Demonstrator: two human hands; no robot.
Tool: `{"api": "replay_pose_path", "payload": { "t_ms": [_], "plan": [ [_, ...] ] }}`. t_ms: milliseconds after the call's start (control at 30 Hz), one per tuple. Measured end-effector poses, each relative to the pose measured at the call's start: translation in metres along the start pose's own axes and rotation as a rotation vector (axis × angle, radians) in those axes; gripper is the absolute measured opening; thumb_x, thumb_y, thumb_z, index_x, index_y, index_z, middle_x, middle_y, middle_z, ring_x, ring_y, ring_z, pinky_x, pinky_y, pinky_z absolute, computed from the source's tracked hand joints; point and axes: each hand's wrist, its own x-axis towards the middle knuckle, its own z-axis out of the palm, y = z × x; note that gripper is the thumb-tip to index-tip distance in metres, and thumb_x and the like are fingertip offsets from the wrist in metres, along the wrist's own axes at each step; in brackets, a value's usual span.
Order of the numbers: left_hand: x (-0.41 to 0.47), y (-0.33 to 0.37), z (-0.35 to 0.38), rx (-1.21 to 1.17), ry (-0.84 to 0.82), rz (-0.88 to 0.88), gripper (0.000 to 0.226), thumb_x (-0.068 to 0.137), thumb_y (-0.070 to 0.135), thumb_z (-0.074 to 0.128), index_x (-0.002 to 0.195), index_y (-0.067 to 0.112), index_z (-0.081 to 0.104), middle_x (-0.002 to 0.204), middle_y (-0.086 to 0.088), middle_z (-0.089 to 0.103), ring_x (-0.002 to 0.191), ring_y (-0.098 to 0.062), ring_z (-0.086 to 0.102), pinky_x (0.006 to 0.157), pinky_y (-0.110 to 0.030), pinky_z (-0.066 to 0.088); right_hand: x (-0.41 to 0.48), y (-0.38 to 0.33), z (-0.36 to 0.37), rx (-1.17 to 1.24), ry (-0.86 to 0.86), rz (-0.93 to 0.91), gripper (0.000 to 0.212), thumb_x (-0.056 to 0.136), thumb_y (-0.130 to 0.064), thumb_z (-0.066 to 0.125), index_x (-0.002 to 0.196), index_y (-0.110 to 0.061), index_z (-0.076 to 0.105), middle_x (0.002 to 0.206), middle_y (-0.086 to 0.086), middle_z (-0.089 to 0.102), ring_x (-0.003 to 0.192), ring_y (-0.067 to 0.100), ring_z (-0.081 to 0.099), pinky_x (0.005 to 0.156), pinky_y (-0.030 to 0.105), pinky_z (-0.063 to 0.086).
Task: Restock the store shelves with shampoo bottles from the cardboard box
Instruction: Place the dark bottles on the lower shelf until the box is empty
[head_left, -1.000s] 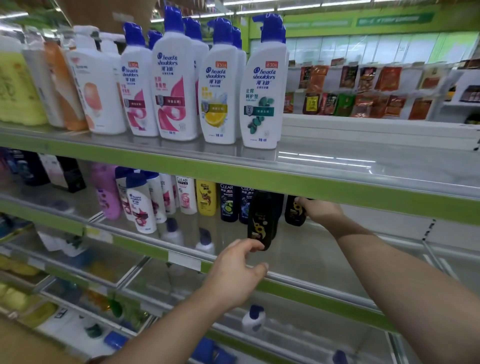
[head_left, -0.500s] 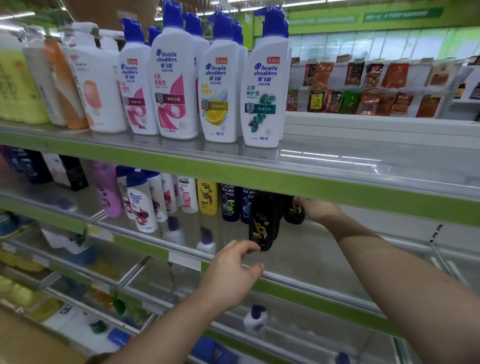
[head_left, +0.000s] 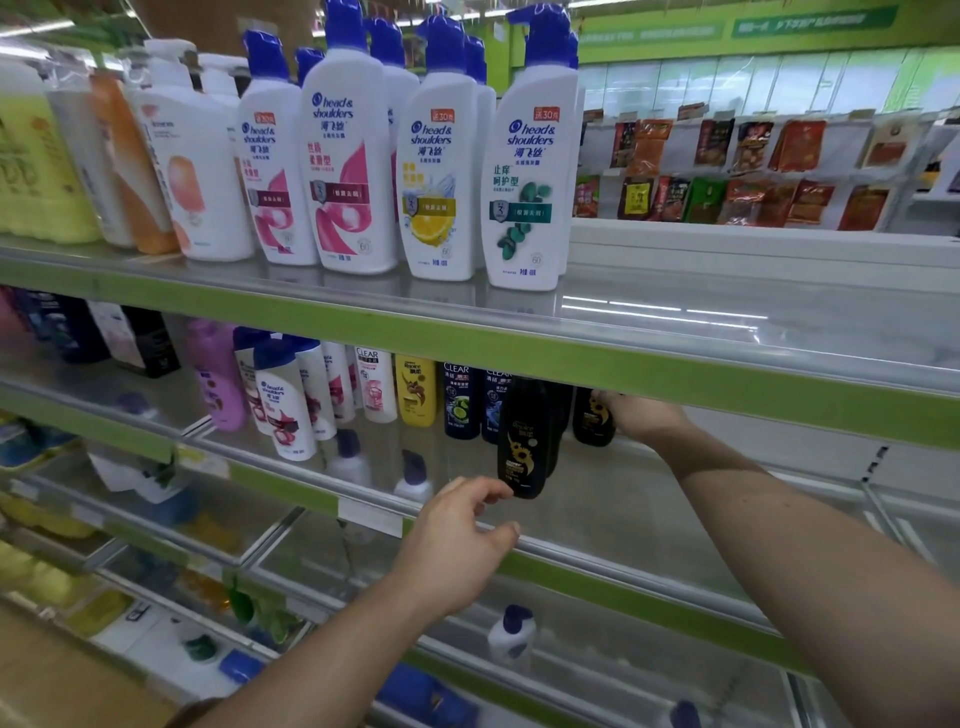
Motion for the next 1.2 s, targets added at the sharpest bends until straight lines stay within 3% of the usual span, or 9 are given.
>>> {"api": "replay_pose_path", "payload": {
  "t_ms": [200, 333, 467, 667, 967, 1067, 1200],
  "plan": [
    [0.001, -0.001, 0.002, -0.011, 0.002, -0.002, 0.037, 0.088, 0.041, 0.065, 0.125, 0.042, 0.059, 0.117, 0.024, 0.056, 0.111, 0.004, 0.051, 0.093, -0.025, 0.045, 0.002, 0.002, 0.003, -0.002, -0.001, 0.006, 0.032, 0.103, -0.041, 0.046, 0.119, -0.020, 0.066, 0.130, 0.008, 0.063, 0.119, 0.028, 0.056, 0.093, 0.029, 0.037],
    [0.000, -0.005, 0.000, -0.017, 0.014, -0.014, 0.035, 0.089, 0.040, 0.065, 0.123, 0.042, 0.060, 0.117, 0.024, 0.056, 0.110, 0.005, 0.051, 0.089, -0.021, 0.042, 0.003, 0.002, 0.003, 0.015, -0.010, -0.003, 0.023, 0.103, -0.040, 0.046, 0.097, -0.024, 0.062, 0.113, 0.007, 0.067, 0.094, 0.021, 0.056, 0.084, 0.025, 0.035],
    [-0.002, -0.007, 0.000, -0.013, 0.008, -0.014, 0.031, 0.091, 0.039, 0.064, 0.122, 0.043, 0.061, 0.117, 0.024, 0.056, 0.111, 0.005, 0.051, 0.088, -0.017, 0.038, 0.004, 0.002, 0.003, 0.023, -0.039, -0.010, 0.021, 0.104, -0.037, 0.045, 0.098, -0.025, 0.061, 0.105, 0.004, 0.063, 0.099, 0.023, 0.061, 0.089, 0.028, 0.041],
    [-0.006, -0.009, 0.002, -0.024, 0.020, -0.018, 0.032, 0.090, 0.040, 0.065, 0.121, 0.044, 0.060, 0.116, 0.026, 0.055, 0.110, 0.008, 0.049, 0.090, -0.017, 0.039, 0.006, 0.005, 0.003, -0.026, -0.040, 0.020, 0.024, 0.102, -0.042, 0.044, 0.091, -0.027, 0.058, 0.094, 0.000, 0.059, 0.087, 0.019, 0.053, 0.081, 0.025, 0.033],
    [-0.010, -0.009, 0.005, -0.040, 0.025, -0.014, 0.032, 0.090, 0.040, 0.065, 0.120, 0.048, 0.058, 0.113, 0.033, 0.052, 0.110, 0.009, 0.049, 0.085, -0.014, 0.039, 0.004, 0.005, 0.005, -0.010, 0.023, 0.004, 0.020, 0.102, -0.042, 0.046, 0.092, -0.027, 0.057, 0.103, 0.004, 0.066, 0.090, 0.020, 0.056, 0.082, 0.025, 0.034],
    [-0.009, -0.009, 0.004, -0.053, 0.038, -0.009, 0.028, 0.091, 0.036, 0.064, 0.116, 0.047, 0.059, 0.111, 0.036, 0.052, 0.108, 0.013, 0.048, 0.080, -0.008, 0.036, 0.002, 0.003, 0.004, -0.049, -0.004, 0.041, 0.025, 0.102, -0.046, 0.042, 0.101, -0.028, 0.059, 0.114, 0.006, 0.068, 0.103, 0.023, 0.058, 0.083, 0.024, 0.032],
    [-0.011, -0.011, 0.004, -0.047, 0.046, -0.014, 0.027, 0.092, 0.035, 0.064, 0.116, 0.047, 0.060, 0.110, 0.033, 0.053, 0.109, 0.010, 0.050, 0.082, -0.012, 0.038, 0.002, 0.005, 0.005, -0.076, -0.018, 0.061, 0.034, 0.102, -0.047, 0.043, 0.113, -0.024, 0.064, 0.124, 0.007, 0.066, 0.117, 0.028, 0.058, 0.083, 0.025, 0.032]
  ]
}}
